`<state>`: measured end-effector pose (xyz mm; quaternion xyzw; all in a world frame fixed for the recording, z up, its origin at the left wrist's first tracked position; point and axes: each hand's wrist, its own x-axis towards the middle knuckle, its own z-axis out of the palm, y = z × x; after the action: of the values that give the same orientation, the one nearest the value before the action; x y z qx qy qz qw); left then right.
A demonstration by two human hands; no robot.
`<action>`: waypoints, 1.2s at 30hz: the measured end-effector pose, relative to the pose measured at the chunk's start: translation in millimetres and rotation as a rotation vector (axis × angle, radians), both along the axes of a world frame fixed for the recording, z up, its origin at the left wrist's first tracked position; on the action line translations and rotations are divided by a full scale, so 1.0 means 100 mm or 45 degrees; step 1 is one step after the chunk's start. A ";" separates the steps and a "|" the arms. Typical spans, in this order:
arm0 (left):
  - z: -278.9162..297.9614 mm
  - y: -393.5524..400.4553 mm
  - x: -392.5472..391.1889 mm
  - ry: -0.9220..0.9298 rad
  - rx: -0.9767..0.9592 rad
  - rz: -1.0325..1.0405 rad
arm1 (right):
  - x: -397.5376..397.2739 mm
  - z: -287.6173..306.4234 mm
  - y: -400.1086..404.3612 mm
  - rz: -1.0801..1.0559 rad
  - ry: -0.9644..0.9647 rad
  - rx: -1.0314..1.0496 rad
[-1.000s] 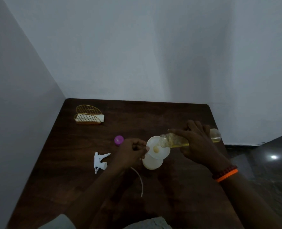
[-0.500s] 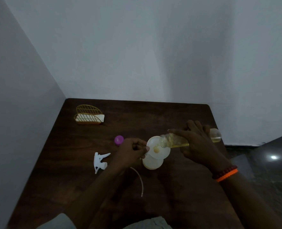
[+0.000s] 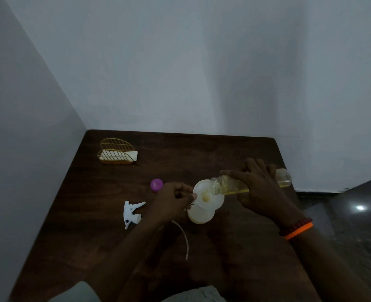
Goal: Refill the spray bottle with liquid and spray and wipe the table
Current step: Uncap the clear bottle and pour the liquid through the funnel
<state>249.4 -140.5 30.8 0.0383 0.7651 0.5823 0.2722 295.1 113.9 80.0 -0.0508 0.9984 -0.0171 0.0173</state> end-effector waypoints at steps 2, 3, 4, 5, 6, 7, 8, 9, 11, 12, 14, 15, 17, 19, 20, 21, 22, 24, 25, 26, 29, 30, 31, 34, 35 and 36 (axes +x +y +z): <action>0.01 0.00 0.00 0.002 0.006 0.000 | 0.00 0.01 0.00 0.001 0.003 -0.008; 0.01 0.01 0.00 0.006 0.007 -0.001 | 0.00 0.00 0.00 0.004 0.008 -0.012; 0.01 0.01 0.00 0.009 0.008 -0.002 | 0.00 0.00 0.00 0.005 0.010 -0.015; 0.01 0.01 0.00 0.014 0.006 -0.002 | 0.01 0.00 0.00 0.005 0.012 -0.011; 0.00 0.01 0.00 0.017 0.000 -0.003 | 0.01 0.00 0.00 0.004 0.012 -0.005; 0.00 0.01 0.00 0.021 -0.008 -0.008 | 0.00 -0.01 0.00 0.004 0.011 0.004; -0.01 0.00 0.00 0.024 -0.012 -0.012 | 0.00 -0.01 0.00 0.005 0.007 0.011; -0.02 0.00 -0.01 0.024 -0.007 -0.012 | -0.01 -0.01 0.00 0.005 0.005 0.015; -0.02 -0.01 -0.01 0.021 0.009 -0.011 | -0.01 -0.01 0.00 0.007 0.009 0.012; -0.01 0.00 -0.01 0.017 0.009 -0.011 | -0.01 -0.01 0.00 0.008 0.013 0.009; -0.01 0.00 -0.01 0.009 0.003 -0.006 | -0.01 0.00 0.00 0.007 0.020 0.003; -0.01 0.00 -0.01 0.005 0.001 -0.003 | -0.01 0.01 0.00 0.005 0.021 0.002; -0.02 0.00 -0.02 0.006 -0.006 -0.002 | -0.01 0.01 -0.01 0.004 0.022 0.008; -0.02 0.00 -0.01 0.013 -0.014 -0.003 | -0.01 0.01 -0.01 0.003 0.026 0.012; -0.02 0.00 -0.01 0.013 -0.011 -0.002 | -0.01 0.01 0.00 0.002 0.029 0.010; -0.02 0.00 -0.01 0.013 -0.005 -0.001 | -0.01 0.01 -0.01 0.001 0.034 0.006; -0.02 0.00 -0.01 0.016 -0.002 0.000 | -0.01 0.01 -0.01 0.002 0.039 0.003; -0.02 0.00 -0.01 0.024 -0.004 -0.006 | -0.01 0.02 -0.01 0.007 0.041 0.005; -0.03 -0.01 -0.01 0.026 -0.010 -0.012 | -0.01 0.02 -0.01 0.009 0.044 0.004; -0.03 -0.01 -0.01 0.026 -0.018 -0.018 | -0.01 0.02 -0.01 0.009 0.047 0.001; -0.01 -0.01 -0.01 0.026 -0.021 -0.027 | -0.01 0.01 -0.02 0.008 0.041 0.004; -0.01 -0.01 -0.01 0.027 -0.011 -0.025 | -0.01 0.01 -0.02 0.009 0.042 0.003; -0.01 -0.01 0.00 0.025 -0.003 -0.020 | 0.00 0.01 -0.02 0.010 0.046 0.000; 0.00 -0.01 0.00 0.018 -0.011 -0.020 | -0.01 0.01 -0.02 0.009 0.056 -0.004; 0.00 -0.02 0.00 0.021 -0.021 -0.028 | -0.01 0.01 -0.02 0.009 0.059 0.001; 0.00 -0.02 -0.01 0.021 -0.023 -0.031 | -0.01 0.01 -0.02 0.009 0.057 0.009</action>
<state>248.8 -142.3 30.4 0.0499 0.7720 0.5716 0.2734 294.0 112.1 81.0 -0.0545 0.9984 -0.0125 -0.0047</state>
